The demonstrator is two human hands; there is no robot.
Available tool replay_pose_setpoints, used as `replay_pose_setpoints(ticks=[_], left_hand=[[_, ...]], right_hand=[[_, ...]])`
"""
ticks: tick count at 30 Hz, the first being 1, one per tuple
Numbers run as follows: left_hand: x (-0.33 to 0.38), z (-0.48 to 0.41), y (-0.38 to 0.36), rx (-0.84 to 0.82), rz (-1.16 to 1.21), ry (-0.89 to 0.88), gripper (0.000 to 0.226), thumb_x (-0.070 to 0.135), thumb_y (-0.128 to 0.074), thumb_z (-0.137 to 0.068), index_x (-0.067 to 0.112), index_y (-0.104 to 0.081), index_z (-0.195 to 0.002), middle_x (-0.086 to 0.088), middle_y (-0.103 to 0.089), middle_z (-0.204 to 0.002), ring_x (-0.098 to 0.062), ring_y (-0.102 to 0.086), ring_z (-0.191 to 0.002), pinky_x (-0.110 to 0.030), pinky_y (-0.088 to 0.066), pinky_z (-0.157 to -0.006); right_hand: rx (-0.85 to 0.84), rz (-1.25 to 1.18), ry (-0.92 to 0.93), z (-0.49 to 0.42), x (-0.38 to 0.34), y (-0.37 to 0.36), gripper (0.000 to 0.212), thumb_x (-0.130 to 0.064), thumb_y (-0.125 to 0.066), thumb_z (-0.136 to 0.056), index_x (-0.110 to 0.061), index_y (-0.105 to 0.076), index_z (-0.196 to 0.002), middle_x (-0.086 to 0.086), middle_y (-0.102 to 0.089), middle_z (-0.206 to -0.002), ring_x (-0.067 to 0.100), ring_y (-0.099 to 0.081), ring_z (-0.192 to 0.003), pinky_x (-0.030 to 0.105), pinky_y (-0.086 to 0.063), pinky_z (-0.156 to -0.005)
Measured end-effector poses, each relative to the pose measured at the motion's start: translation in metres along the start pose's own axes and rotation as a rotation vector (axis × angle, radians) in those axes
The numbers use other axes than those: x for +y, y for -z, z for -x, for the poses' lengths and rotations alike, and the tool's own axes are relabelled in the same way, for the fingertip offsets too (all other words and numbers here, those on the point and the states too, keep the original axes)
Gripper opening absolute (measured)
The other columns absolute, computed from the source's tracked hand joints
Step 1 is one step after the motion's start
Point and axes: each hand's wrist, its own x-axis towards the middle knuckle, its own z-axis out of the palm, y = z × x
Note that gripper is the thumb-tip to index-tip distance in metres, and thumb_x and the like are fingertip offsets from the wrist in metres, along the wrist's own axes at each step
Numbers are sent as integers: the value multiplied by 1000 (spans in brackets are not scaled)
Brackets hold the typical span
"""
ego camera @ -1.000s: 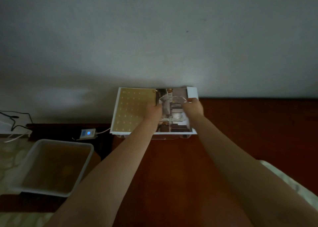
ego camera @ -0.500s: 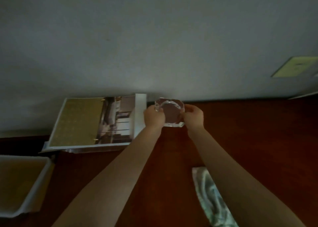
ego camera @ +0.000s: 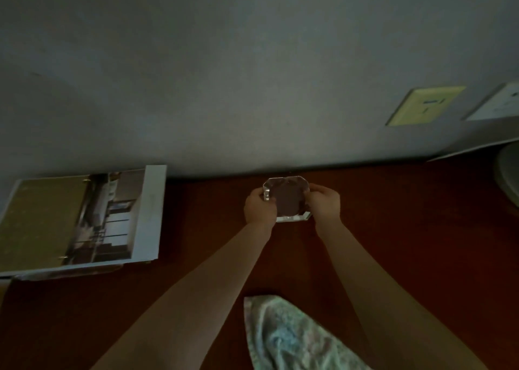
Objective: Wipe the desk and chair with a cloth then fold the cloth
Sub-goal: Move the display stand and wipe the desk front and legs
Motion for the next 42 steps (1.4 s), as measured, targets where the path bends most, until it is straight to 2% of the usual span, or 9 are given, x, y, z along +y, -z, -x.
replay_pose_setpoints(ticks=[7,10,14,16,22,26,31,37,42], left_hand=[[-3,13,-14,-104,26,-44,33,3,-57,-88,13,-60,-119,-6,-63,-111,-23,-61,-102,-35,-54,-82],[-1,18,-12,-166,73,-71,38,2,-56,-89,11,-56,-126,-7,-61,-117,-25,-60,-107,-34,-52,-83],[-6,24,16,-114,113,-69,36,5,-51,-93,11,-53,-129,-8,-58,-121,-15,-57,-93,-17,-43,-70],[-13,22,50,-57,124,-106,31,3,-47,-94,12,-58,-122,-11,-61,-113,-10,-55,-76,-16,-43,-64],[-29,3,205,378,38,-177,21,10,-45,-96,10,-63,-106,-13,-63,-103,-25,-59,-92,-39,-49,-86],[-55,-9,319,604,-197,-62,26,12,-46,-95,1,-56,-116,-20,-58,-112,-35,-56,-104,-42,-45,-88],[-84,-22,404,548,-580,265,50,27,-43,-96,-3,-38,-136,-24,-36,-137,-40,-37,-122,-46,-36,-100],[-86,-37,429,364,-562,286,56,37,-44,-95,0,-36,-137,-20,-30,-138,-37,-38,-119,-43,-38,-93],[-89,-48,456,317,-335,257,57,40,-49,-92,1,-46,-133,-20,-45,-128,-37,-48,-111,-43,-44,-95]], right_hand=[[156,11,-7,-8,1,17,26,-7,-54,-86,-5,-69,-107,10,-67,-99,25,-61,-91,31,-50,-73],[153,36,-14,-10,0,25,25,-10,-53,-80,-12,-68,-99,7,-60,-85,20,-52,-82,24,-40,-55],[274,267,161,5,-4,22,38,-17,-52,-82,-6,-65,-115,9,-65,-108,29,-58,-100,40,-49,-87],[329,356,386,30,-11,4,38,-16,-45,-80,-4,-68,-108,17,-66,-106,35,-59,-97,34,-45,-85],[-359,470,304,109,-1,-107,29,-9,-52,-92,-6,-60,-120,18,-65,-114,32,-61,-104,34,-45,-89],[-536,456,95,154,13,-166,55,-25,-49,-97,-8,-32,-146,13,-41,-145,28,-44,-129,35,-37,-106],[-507,425,96,177,22,-204,71,-28,-58,-93,-6,-21,-149,13,-40,-145,28,-43,-130,36,-38,-103],[-311,545,120,193,23,-240,94,-35,-71,-83,-9,-10,-149,16,-32,-142,34,-43,-124,41,-44,-97],[-162,571,139,202,24,-245,74,-24,-61,-91,-11,-16,-147,16,-35,-139,33,-47,-120,41,-49,-91]])
